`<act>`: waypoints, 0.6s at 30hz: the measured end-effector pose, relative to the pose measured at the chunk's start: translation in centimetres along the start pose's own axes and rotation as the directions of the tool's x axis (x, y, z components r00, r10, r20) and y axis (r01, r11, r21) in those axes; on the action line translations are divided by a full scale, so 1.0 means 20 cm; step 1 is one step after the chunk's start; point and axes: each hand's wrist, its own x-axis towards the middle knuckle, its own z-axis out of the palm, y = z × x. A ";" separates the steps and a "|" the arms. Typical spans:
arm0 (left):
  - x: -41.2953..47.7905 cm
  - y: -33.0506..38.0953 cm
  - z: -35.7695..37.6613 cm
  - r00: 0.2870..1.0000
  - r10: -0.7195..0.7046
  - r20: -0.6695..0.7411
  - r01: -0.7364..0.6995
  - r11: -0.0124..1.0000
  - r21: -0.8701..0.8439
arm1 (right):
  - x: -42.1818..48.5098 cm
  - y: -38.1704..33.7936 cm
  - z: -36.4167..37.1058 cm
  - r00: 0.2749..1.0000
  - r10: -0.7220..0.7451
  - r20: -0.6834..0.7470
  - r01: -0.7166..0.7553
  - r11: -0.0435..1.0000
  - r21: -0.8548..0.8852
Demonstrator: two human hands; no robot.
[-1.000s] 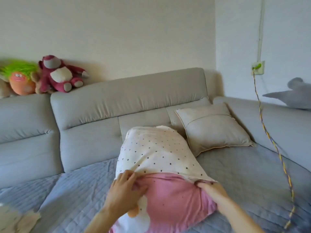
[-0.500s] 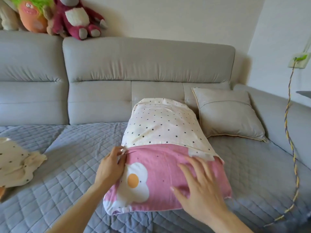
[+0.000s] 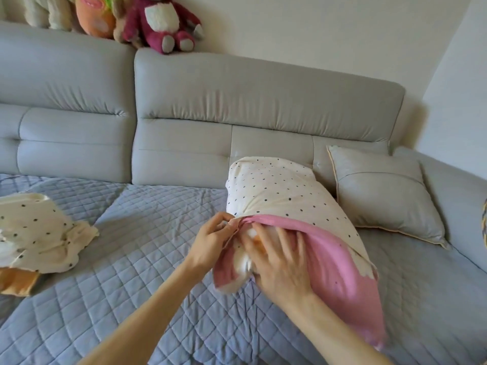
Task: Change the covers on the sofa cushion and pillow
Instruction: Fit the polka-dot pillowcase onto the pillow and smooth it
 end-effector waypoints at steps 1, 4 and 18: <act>0.00 0.08 0.02 0.999 0.016 0.033 -0.016 1.000 0.011 | 0.05 0.07 -0.03 0.998 0.042 -0.036 -0.041 0.999 0.032; -0.02 0.31 0.15 0.987 0.085 0.139 -0.092 0.995 0.042 | 0.23 0.26 -0.08 0.970 0.221 -0.102 -0.219 0.975 0.027; -0.24 0.05 0.27 0.965 0.005 0.262 -0.215 0.586 0.781 | -0.12 0.34 -0.22 0.928 0.207 0.311 -0.325 0.857 0.399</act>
